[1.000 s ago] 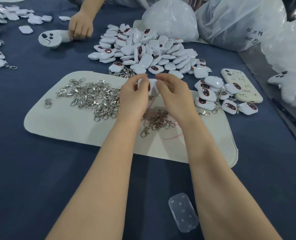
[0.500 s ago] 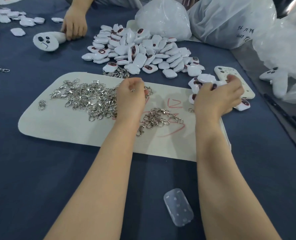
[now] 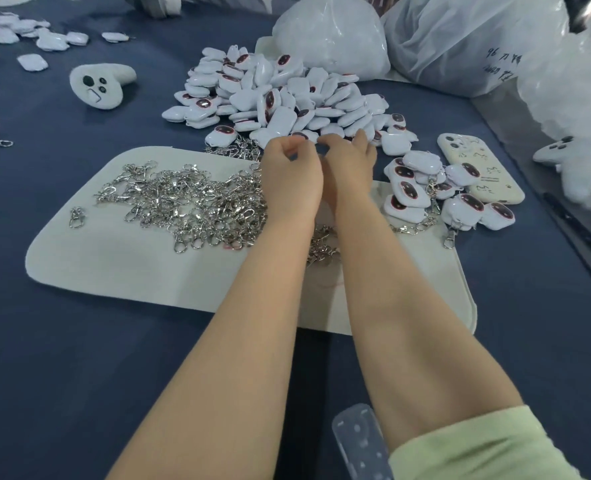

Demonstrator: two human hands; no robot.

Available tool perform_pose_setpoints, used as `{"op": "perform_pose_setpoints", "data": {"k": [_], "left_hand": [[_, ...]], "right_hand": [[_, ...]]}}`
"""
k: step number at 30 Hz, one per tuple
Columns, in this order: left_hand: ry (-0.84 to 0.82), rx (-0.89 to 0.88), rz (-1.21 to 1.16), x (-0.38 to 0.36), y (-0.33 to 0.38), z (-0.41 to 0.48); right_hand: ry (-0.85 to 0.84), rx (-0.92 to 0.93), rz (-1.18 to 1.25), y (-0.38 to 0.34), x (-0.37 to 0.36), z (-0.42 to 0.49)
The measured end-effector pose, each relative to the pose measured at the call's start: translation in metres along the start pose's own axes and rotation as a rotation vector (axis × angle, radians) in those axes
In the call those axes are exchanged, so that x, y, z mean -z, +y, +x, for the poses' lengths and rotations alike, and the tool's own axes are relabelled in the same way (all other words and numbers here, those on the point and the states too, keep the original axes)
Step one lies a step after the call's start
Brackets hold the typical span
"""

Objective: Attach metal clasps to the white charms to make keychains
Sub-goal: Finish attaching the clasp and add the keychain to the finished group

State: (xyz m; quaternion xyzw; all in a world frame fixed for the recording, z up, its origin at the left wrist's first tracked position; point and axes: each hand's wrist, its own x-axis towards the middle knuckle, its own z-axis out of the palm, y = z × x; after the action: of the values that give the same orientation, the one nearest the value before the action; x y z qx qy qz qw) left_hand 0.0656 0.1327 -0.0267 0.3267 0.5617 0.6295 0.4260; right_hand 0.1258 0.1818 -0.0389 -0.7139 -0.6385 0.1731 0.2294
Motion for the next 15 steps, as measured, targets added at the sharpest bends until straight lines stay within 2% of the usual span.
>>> {"op": "perform_pose_setpoints", "data": {"k": [3,9,12,15], "left_hand": [[-0.014,0.004,-0.009,-0.005,-0.003,0.005],[-0.012,0.022,-0.011,-0.006,-0.009,0.005],[0.01,0.031,-0.005,-0.001,-0.008,0.003],[0.003,0.065,0.004,0.005,-0.007,0.0]], "right_hand": [[-0.054,-0.089,-0.019,0.007,-0.006,0.01],[0.155,-0.114,0.043,0.015,-0.011,0.014],[0.268,-0.141,0.287,0.012,-0.006,0.012],[0.306,-0.118,0.56,0.008,0.004,-0.002]]}}
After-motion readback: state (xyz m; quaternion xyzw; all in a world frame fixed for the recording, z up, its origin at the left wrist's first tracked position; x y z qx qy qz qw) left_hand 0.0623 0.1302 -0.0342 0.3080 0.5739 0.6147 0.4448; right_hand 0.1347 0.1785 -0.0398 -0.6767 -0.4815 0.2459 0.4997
